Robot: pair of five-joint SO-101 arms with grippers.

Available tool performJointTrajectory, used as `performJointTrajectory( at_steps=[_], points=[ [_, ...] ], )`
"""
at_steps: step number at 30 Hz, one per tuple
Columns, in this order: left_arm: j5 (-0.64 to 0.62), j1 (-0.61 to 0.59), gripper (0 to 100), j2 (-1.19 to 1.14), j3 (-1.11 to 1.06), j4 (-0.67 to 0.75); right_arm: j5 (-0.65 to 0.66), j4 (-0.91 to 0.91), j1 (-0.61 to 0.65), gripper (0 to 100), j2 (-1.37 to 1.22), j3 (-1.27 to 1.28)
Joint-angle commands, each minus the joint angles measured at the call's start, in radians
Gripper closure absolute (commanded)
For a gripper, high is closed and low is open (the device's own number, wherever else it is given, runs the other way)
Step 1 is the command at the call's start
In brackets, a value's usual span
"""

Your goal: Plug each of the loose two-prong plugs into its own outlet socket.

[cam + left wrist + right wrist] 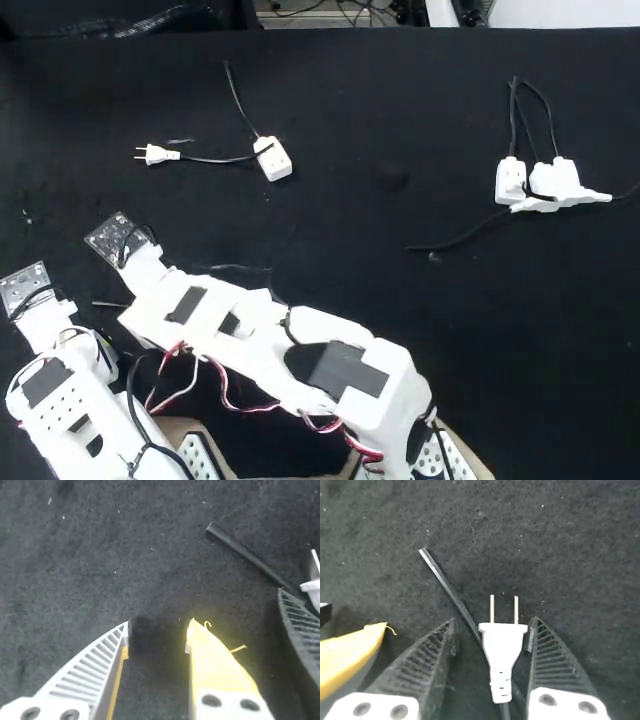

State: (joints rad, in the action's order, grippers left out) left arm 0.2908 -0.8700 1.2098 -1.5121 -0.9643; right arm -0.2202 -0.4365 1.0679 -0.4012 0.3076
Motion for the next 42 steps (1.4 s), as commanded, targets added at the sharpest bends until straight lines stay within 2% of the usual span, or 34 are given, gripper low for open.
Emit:
performJointTrajectory(
  at_steps=[1,2,4,10,18,31,38,42],
  points=[
    [-0.015,-0.005,81,0.006,0.007,0.011,-0.003,-0.015,-0.017,93.9,0.005,-0.056],
    [-0.015,-0.005,81,0.006,0.007,0.011,-0.002,-0.015,-0.017,99.4,0.005,-0.056],
    [-0.015,-0.005,81,0.006,0.007,0.011,-0.002,-0.020,-0.017,96.4,0.007,-0.056],
    [-0.015,-0.007,81,0.006,0.007,0.011,0.000,-0.074,-0.018,98.8,0.058,-0.051],
    [-0.015,-0.004,81,0.006,0.007,0.011,0.000,-0.083,-0.023,98.7,0.312,0.137],
    [-0.012,-0.002,81,0.006,0.007,0.011,0.002,-0.091,-0.163,98.7,0.549,0.277],
    [-0.011,-0.002,81,0.006,0.007,0.009,0.245,-0.288,-0.338,98.7,0.811,0.302],
    [-0.011,0.025,81,0.006,0.028,0.005,0.348,-0.479,-0.503,98.7,0.889,0.297]
  ],
)
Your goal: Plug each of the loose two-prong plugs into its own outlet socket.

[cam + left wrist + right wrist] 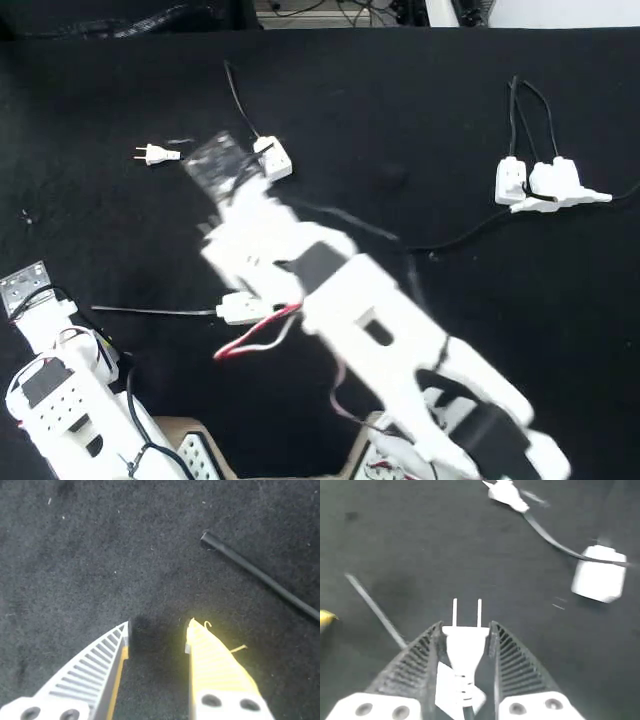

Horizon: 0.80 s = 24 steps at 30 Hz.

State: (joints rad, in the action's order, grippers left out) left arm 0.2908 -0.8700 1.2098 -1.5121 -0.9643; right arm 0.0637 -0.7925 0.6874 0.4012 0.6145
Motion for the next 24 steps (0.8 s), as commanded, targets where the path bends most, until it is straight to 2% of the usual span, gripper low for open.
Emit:
performJointTrajectory(
  at_steps=[1,6,11,15,20,24],
  points=[
    [-0.011,0.048,81,0.006,0.047,-0.002,0.075,-0.163,-0.166,98.7,0.104,-0.010],
    [-0.014,0.162,81,0.006,0.209,-0.100,0.112,-0.296,-0.338,98.7,0.173,-0.007],
    [-0.026,0.294,81,-0.003,0.340,-0.110,0.124,-0.365,-0.407,98.7,0.188,0.022],
    [-0.133,0.426,81,-0.008,0.435,-0.117,0.124,-0.298,-0.404,98.7,0.194,0.139],
    [-0.221,0.584,81,-0.041,0.484,-0.106,0.124,-0.126,-0.405,98.7,0.194,0.317],
    [-0.259,0.636,81,-0.207,0.484,0.014,0.124,-0.017,-0.405,98.7,0.193,0.412]
  ],
)
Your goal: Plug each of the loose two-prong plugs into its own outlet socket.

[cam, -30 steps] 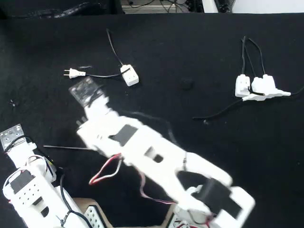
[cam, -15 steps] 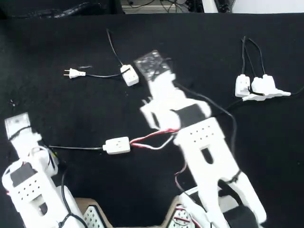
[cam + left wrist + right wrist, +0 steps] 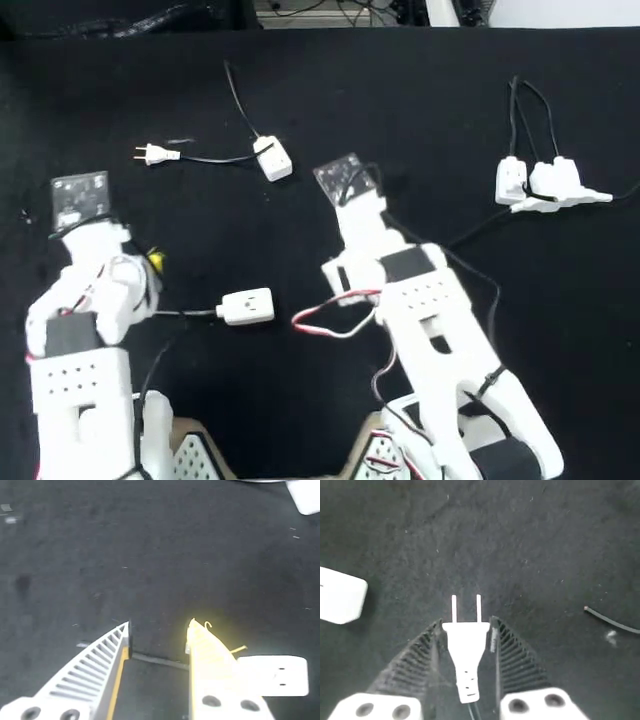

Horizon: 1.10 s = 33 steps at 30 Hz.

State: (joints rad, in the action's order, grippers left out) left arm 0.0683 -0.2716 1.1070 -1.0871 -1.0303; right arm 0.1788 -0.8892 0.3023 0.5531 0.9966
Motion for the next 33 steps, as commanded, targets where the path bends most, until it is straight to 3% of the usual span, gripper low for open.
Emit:
performJointTrajectory(
  at_steps=[1,10,18,22,27,33],
  points=[
    [-0.048,0.044,81,-0.167,0.061,0.115,0.009,0.106,-0.020,98.7,0.041,0.045],
    [-0.126,0.053,81,-0.594,0.070,0.284,0.009,0.339,-0.018,98.7,0.031,0.087],
    [-0.173,0.054,81,-0.612,0.058,0.288,0.009,0.385,0.110,98.6,-0.101,0.079],
    [-0.173,0.054,81,-0.612,0.027,0.331,0.009,0.377,0.104,97.8,-0.179,0.038],
    [-0.172,0.104,81,-0.612,-0.001,0.381,0.009,0.365,0.103,84.9,-0.220,0.035],
    [-0.167,0.162,81,-0.603,-0.019,0.387,0.002,0.288,0.020,85.0,-0.101,0.044]
  ],
)
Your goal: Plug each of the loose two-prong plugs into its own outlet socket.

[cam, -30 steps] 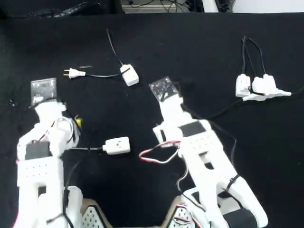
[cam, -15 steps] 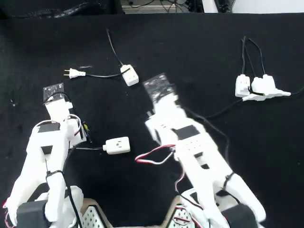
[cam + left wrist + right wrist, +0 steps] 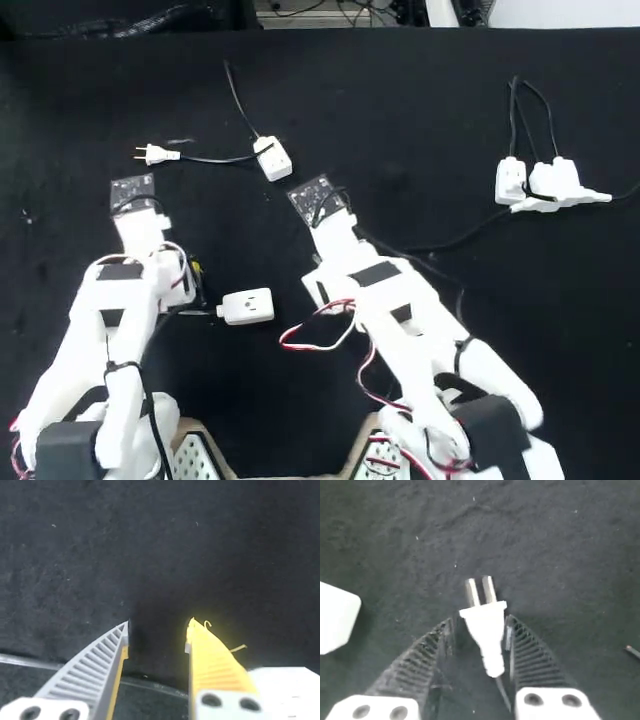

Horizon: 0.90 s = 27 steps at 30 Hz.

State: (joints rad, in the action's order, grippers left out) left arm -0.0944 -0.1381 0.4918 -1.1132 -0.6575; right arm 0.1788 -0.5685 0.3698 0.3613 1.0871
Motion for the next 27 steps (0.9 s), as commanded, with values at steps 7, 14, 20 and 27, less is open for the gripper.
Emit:
performJointTrajectory(
  at_steps=[7,14,20,27],
  points=[
    [-0.003,0.028,81,0.012,0.010,0.014,0.063,-0.051,-0.055,83.2,0.243,0.059],
    [-0.003,0.028,81,0.012,0.008,0.014,0.109,-0.046,-0.014,82.8,0.240,0.074],
    [-0.003,0.028,81,0.012,0.007,0.014,0.107,-0.028,-0.018,82.9,0.102,0.018],
    [-0.003,0.028,81,0.012,0.005,0.014,0.109,-0.051,-0.069,90.7,0.001,-0.065]
  ],
)
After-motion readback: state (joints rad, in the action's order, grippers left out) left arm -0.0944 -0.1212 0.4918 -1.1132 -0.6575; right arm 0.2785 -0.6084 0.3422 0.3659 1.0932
